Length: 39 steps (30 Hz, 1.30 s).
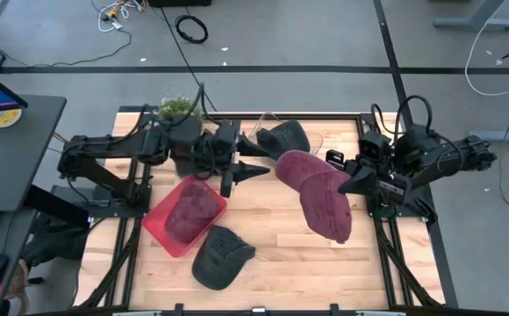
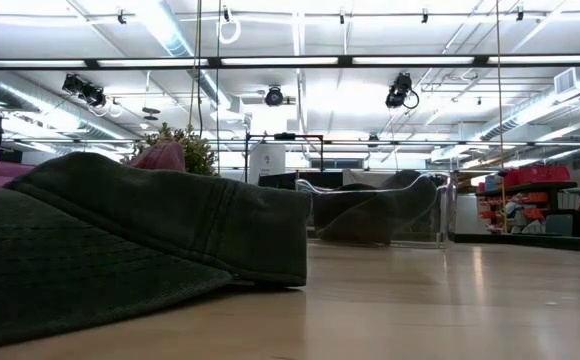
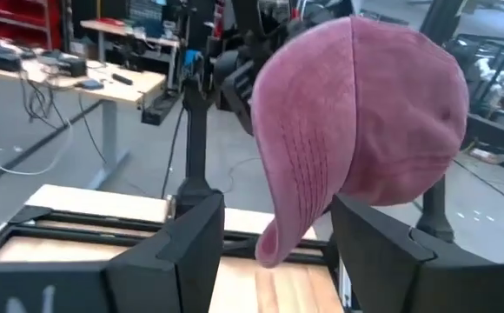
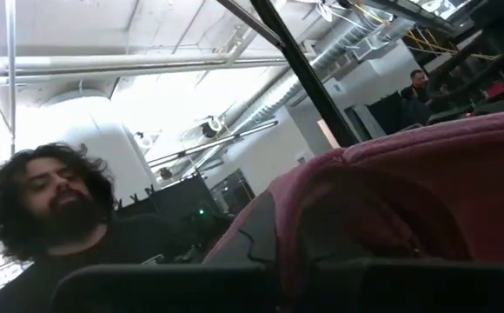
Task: Pick & Place hat
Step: Put the red cap into the red bin
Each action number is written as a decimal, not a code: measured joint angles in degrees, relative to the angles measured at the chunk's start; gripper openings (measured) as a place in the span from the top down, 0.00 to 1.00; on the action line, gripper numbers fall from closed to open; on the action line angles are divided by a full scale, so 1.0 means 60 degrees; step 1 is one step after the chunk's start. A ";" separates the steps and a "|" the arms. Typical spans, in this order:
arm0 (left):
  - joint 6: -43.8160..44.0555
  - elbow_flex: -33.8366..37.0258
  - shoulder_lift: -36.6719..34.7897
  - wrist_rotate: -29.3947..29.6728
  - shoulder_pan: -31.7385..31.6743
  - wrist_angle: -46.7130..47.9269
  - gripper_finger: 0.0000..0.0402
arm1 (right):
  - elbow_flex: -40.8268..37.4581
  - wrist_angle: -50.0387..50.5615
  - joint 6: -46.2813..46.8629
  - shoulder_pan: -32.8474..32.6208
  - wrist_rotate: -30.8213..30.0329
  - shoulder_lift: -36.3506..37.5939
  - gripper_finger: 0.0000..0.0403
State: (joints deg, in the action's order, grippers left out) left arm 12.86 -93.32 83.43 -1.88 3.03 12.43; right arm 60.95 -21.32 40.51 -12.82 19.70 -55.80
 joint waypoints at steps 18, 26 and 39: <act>0.0251 0.0004 0.0591 -0.2551 -0.0584 -0.0290 0.46 | 0.0000 -0.1062 -0.0090 0.1063 0.0902 -0.0767 1.00; 0.0248 0.0000 0.0573 -0.2854 -0.0589 -0.0400 0.75 | 0.0000 -0.0999 -0.0091 0.1335 0.1342 -0.0629 0.99; 0.0942 0.0000 0.0399 -0.2661 -0.0404 -0.0446 0.97 | 0.0000 -0.1034 0.0958 0.1967 0.2335 -0.0170 0.59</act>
State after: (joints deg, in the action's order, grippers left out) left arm 18.51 -93.32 85.83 -17.84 0.61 9.76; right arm 60.95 -27.52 46.25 -1.02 33.71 -56.82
